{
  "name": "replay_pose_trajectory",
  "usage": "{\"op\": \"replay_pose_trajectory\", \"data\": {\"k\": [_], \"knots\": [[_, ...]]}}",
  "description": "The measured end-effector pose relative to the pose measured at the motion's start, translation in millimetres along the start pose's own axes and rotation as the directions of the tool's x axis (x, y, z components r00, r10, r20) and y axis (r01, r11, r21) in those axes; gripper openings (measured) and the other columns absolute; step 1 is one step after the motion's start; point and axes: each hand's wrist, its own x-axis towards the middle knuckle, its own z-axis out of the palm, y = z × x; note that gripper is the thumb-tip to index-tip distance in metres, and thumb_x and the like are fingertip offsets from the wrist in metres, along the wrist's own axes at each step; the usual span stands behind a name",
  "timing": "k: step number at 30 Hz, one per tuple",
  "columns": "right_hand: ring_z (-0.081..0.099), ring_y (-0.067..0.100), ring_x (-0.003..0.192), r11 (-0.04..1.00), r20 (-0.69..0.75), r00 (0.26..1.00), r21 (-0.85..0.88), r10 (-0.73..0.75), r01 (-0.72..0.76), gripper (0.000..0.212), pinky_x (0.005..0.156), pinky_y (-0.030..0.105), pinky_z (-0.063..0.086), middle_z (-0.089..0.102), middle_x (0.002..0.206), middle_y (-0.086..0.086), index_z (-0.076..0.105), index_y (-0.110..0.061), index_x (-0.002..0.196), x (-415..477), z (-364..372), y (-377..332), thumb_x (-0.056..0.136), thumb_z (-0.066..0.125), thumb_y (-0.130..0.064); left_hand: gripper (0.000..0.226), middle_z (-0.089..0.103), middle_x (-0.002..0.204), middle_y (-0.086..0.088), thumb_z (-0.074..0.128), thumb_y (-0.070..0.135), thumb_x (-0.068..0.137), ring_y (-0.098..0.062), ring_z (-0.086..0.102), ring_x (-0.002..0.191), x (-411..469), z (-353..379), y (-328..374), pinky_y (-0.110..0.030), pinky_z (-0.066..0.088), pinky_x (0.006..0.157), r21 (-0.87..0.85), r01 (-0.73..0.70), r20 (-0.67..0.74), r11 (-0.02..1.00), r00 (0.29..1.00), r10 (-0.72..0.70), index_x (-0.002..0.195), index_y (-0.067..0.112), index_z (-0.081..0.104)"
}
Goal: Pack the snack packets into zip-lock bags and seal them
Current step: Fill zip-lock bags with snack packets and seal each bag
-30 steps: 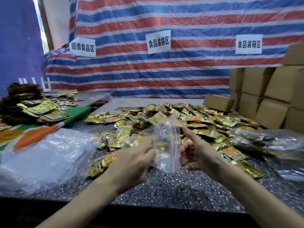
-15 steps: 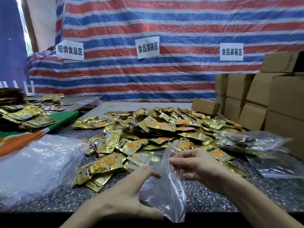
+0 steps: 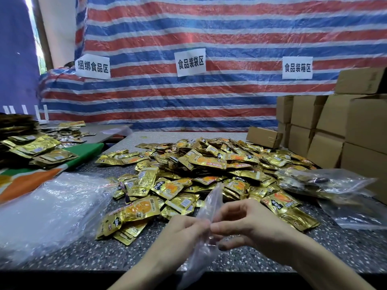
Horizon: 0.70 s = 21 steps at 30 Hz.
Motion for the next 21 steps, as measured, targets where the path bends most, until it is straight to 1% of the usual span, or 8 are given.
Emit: {"op": "replay_pose_trajectory", "data": {"k": [2,5,7,10,13,16,18,21], "knots": [[0.071,0.027,0.073,0.997,-0.036,0.999,-0.068,0.040,-0.043,0.014,0.063,0.029,0.061,0.073,0.090,0.024,0.067,0.003,0.084,-2.1,-4.8,-2.0,0.080,0.079,-0.003,0.047,0.072,0.074,-0.010,0.050,0.036,0.096,-0.011,0.062,0.061,1.5,-3.9,-2.2,-0.033,0.053,0.068,-0.013,0.057,-0.048,0.998,0.997,-0.057,0.077,-0.002,0.070],[0.070,0.027,0.062,0.986,-0.192,0.981,-0.156,0.020,-0.051,0.008,0.055,0.031,0.060,0.072,0.077,0.023,0.061,0.004,0.082,-3.3,-11.8,-5.0,0.087,0.065,0.007,0.045,0.071,0.069,-0.012,0.048,0.029,0.099,-0.017,0.062,0.055,9.4,-23.1,-9.6,-0.024,0.052,0.052,-0.123,0.088,-0.162,0.989,0.981,-0.107,0.077,-0.005,0.066],[0.067,0.024,0.056,0.971,-0.339,0.939,-0.240,-0.062,-0.022,0.010,0.049,0.029,0.056,0.071,0.067,0.018,0.058,0.002,0.080,-2.9,-19.5,-6.7,0.088,0.061,0.008,0.045,0.070,0.068,-0.011,0.051,0.031,0.097,-0.016,0.062,0.055,16.7,-42.5,-14.3,-0.022,0.050,0.052,-0.138,0.064,-0.224,0.988,0.970,-0.094,0.081,-0.007,0.068],[0.063,0.020,0.049,0.961,-0.445,0.883,-0.274,-0.150,0.025,0.011,0.042,0.024,0.047,0.070,0.063,0.015,0.057,0.001,0.080,-0.8,-26.0,-9.1,0.087,0.061,0.008,0.053,0.074,0.084,0.003,0.059,0.063,0.083,-0.003,0.067,0.071,20.5,-67.0,-19.9,-0.013,0.047,0.061,0.114,-0.046,-0.107,0.992,0.993,0.058,0.092,0.012,0.072],[0.064,0.021,0.048,0.953,-0.480,0.858,-0.302,-0.182,0.034,0.009,0.042,0.025,0.048,0.071,0.063,0.014,0.056,0.001,0.083,3.6,-25.4,-8.6,0.088,0.063,0.006,0.081,0.067,0.107,0.015,0.061,0.091,0.052,-0.003,0.063,0.098,24.7,-91.2,-28.3,-0.018,0.047,0.073,0.299,-0.030,-0.070,0.954,0.996,0.054,0.106,0.032,0.065],[0.064,0.023,0.048,0.953,-0.504,0.842,-0.302,-0.193,0.038,0.009,0.043,0.028,0.051,0.072,0.065,0.016,0.057,0.003,0.085,7.4,-24.1,-9.2,0.089,0.064,0.002,0.071,0.054,0.118,0.020,0.075,0.076,0.057,0.003,0.051,0.103,36.6,-116.6,-51.9,-0.024,0.043,0.084,0.581,0.091,-0.260,0.809,0.962,0.078,0.110,0.032,0.058],[0.067,0.024,0.049,0.946,-0.507,0.837,-0.322,-0.207,0.039,0.011,0.043,0.028,0.052,0.073,0.068,0.015,0.057,0.004,0.086,9.7,-23.2,-9.4,0.090,0.066,-0.002,0.069,0.055,0.123,0.006,0.083,0.055,0.067,-0.010,0.053,0.106,40.7,-129.3,-70.5,-0.032,0.048,0.091,0.684,0.291,-0.374,0.669,0.927,-0.021,0.120,0.024,0.053],[0.069,0.023,0.052,0.931,-0.510,0.829,-0.364,-0.229,0.034,0.011,0.044,0.028,0.053,0.074,0.069,0.012,0.060,0.002,0.082,12.6,-20.3,-9.3,0.089,0.066,-0.003,0.063,0.060,0.115,0.003,0.086,0.047,0.066,-0.012,0.056,0.093,40.2,-139.6,-89.8,-0.032,0.051,0.078,0.697,0.451,-0.458,0.558,0.878,-0.137,0.113,0.027,0.050]]}}
